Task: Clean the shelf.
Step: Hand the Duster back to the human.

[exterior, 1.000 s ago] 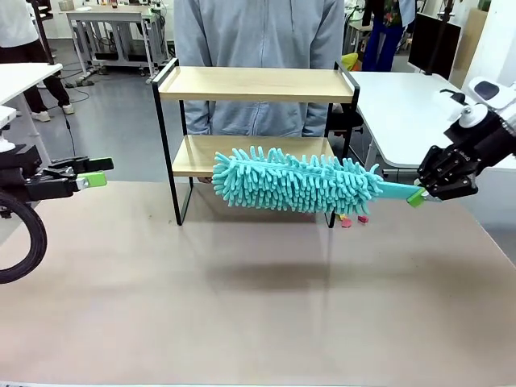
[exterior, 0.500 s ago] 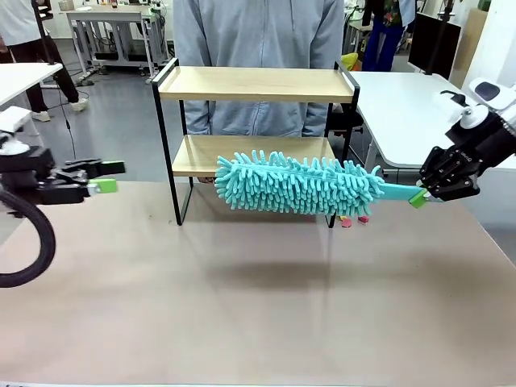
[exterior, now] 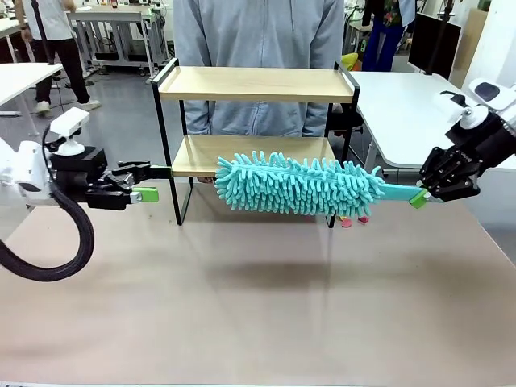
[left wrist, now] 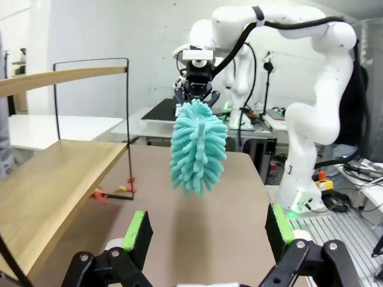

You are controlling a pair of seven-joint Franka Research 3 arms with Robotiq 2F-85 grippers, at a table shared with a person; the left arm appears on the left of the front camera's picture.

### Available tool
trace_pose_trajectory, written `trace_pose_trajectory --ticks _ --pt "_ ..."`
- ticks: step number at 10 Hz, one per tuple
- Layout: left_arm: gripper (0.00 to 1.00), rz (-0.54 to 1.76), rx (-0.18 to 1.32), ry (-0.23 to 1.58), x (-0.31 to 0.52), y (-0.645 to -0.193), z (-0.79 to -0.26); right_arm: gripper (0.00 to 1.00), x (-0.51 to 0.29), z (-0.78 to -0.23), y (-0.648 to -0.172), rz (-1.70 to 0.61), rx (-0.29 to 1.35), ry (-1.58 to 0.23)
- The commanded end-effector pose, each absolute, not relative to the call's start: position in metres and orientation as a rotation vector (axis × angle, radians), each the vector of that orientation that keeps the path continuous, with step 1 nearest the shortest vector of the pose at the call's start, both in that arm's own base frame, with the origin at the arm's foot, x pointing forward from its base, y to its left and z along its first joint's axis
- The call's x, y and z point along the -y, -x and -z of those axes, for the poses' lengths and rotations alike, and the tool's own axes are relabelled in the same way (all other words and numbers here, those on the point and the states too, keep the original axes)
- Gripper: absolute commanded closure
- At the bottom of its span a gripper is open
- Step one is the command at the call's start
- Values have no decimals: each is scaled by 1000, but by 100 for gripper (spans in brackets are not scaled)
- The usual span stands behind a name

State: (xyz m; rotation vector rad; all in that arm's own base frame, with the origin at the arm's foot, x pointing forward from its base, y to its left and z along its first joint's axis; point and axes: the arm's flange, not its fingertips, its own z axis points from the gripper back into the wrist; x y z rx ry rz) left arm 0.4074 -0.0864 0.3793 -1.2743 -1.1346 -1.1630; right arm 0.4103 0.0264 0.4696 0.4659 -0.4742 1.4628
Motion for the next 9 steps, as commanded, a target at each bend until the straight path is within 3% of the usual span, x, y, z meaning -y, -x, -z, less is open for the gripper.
trace_pose_trajectory --ticks 1,9 --pt "0 1152 1136 1319 99 -422 -383 87 -26 -469 -410 -1465 497 -483" --pt "0 1144 1157 1265 184 -429 -388 87 -26 -469 -410 -1465 497 -483"
